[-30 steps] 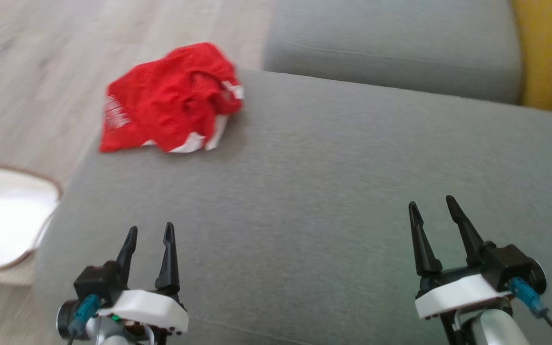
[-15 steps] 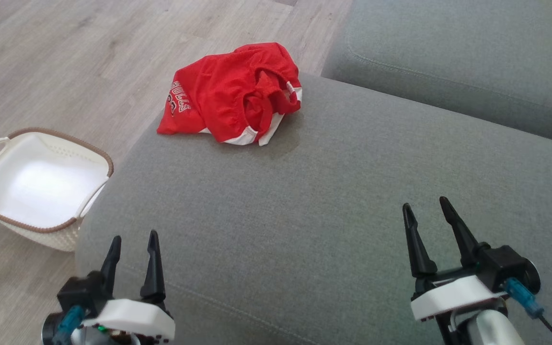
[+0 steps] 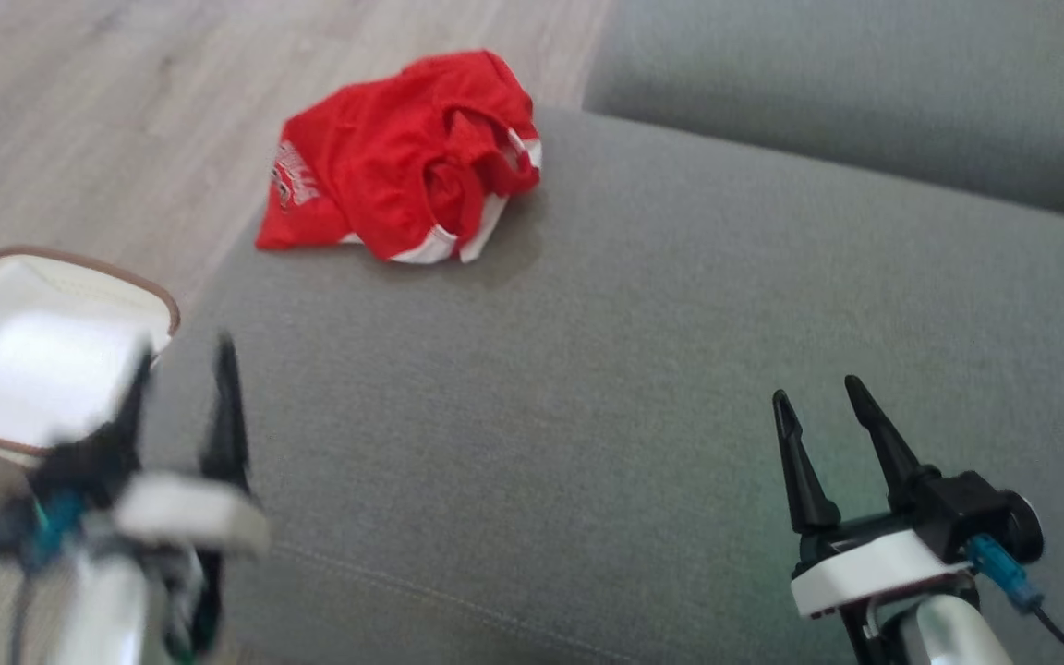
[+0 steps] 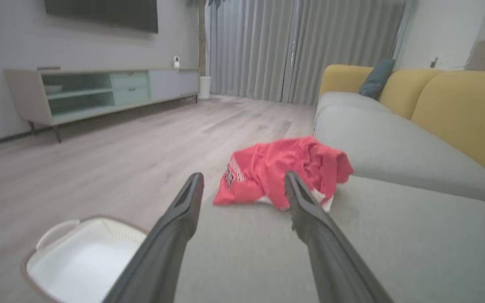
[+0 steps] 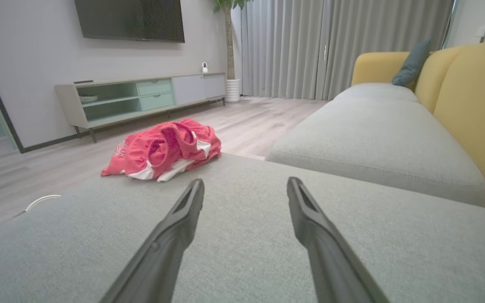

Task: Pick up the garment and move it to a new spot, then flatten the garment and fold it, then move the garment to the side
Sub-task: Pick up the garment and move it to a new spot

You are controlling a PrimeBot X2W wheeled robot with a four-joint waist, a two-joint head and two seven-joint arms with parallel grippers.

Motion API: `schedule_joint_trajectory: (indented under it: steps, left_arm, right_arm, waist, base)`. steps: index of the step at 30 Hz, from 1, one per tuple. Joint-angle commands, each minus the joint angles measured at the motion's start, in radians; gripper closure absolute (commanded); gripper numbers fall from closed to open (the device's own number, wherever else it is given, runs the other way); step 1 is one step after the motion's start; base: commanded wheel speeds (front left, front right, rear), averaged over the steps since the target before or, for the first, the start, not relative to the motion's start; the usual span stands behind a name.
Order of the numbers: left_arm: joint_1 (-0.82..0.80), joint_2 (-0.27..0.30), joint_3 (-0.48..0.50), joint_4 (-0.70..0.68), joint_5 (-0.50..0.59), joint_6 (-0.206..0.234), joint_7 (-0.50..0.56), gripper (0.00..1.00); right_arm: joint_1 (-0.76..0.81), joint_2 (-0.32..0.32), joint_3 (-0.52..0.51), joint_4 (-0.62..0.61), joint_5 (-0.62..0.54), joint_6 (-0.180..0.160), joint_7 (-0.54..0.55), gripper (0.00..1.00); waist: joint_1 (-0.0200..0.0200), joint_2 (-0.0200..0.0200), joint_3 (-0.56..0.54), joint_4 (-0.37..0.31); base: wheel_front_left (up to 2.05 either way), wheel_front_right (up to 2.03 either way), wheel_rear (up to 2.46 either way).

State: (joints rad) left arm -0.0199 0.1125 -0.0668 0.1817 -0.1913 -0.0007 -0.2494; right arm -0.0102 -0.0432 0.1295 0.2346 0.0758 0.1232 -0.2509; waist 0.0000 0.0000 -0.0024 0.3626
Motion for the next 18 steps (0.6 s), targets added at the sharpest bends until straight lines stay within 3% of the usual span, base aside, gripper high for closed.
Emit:
schedule_joint_trajectory:
  steps: [1, 5, 8, 18]
  left_arm:
    - [-0.162, 0.051, 0.039, -0.038, 0.019, -0.013, 0.008, 0.0]
    - [-0.343, 0.115, 0.019, 0.004, 0.043, -0.054, 0.06, 0.0]
    - [-0.434, 0.132, 0.01, 0.043, 0.04, -0.071, 0.089, 0.0]
    - [-0.756, 0.2, -0.079, 0.34, -0.019, -0.125, 0.224, 0.0]
  right_arm:
    - [-0.043, -0.007, 0.017, -0.042, -0.022, 0.008, -0.011, 0.0]
    - [-0.071, -0.007, 0.012, -0.055, -0.058, 0.008, -0.011, 0.0]
    - [-0.085, -0.007, 0.009, -0.062, -0.077, 0.008, -0.011, 0.0]
    - [-0.148, -0.007, -0.005, -0.104, -0.188, 0.008, -0.011, 0.0]
  waist:
    - [0.0, 0.0, 0.054, -0.033]
    - [0.0, 0.0, 0.129, -0.068]
    - [0.0, 0.0, 0.167, -0.085]
    - [0.0, 0.0, 0.356, -0.156]
  base:
    - [0.0, 0.0, 0.0]
    - [0.0, 0.0, 0.0]
    - [0.0, 0.0, 0.0]
    - [0.0, 0.0, 0.0]
